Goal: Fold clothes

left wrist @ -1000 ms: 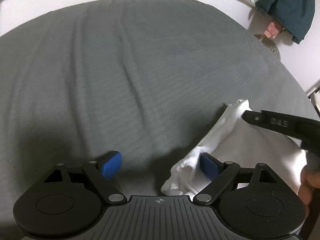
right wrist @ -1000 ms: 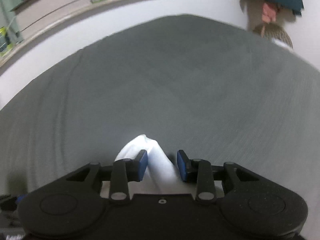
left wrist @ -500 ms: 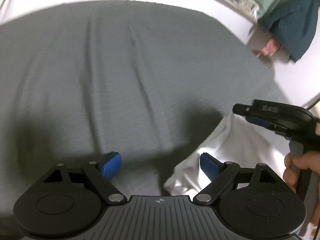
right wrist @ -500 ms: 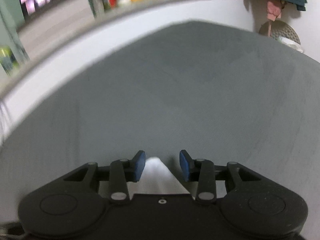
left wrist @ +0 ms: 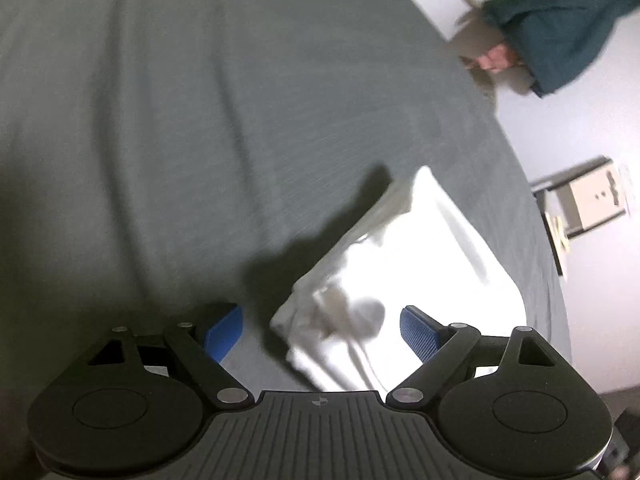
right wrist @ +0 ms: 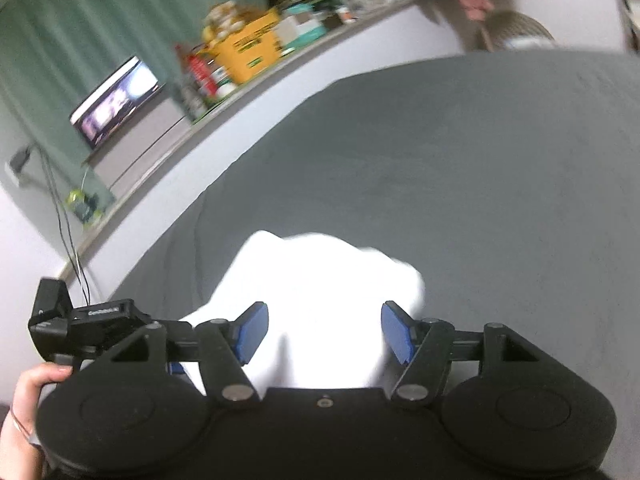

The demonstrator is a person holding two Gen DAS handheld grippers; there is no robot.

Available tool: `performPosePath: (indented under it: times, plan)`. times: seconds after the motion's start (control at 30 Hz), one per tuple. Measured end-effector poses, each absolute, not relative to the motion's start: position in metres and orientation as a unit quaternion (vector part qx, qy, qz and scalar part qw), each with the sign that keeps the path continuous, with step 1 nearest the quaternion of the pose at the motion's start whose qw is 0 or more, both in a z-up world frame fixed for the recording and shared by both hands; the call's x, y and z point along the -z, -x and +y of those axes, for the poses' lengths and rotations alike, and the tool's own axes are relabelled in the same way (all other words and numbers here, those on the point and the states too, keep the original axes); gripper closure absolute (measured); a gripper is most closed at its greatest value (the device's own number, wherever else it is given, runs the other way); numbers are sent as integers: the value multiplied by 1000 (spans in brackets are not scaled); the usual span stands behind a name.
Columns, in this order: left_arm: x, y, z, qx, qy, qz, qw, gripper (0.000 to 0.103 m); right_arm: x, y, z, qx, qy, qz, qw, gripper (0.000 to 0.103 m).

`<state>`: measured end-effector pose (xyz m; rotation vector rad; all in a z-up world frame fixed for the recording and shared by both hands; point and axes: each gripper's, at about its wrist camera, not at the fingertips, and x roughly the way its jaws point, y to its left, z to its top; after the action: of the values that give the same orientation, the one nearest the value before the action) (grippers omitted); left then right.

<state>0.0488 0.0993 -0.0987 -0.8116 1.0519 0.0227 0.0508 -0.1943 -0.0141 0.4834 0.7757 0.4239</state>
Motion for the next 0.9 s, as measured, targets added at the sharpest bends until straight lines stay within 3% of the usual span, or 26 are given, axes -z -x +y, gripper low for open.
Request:
performPosePath:
  times: [0.23,0.53,0.7,0.9]
  plan:
    - [107,-54,89,17,399,488,776,15,65,-58,-218,-218,-372,372,822,40]
    - [103,-55,73,12,381,488,785,16,87,-94,-212,-237,-417,425,768,36]
    - [100,-56,77,7,379,485,788,16,89,-99,-211,-239,-424,428,761,30]
    - [94,-58,72,-5,355,487,798,16,86,-99,-204,-254,-418,432,758,15]
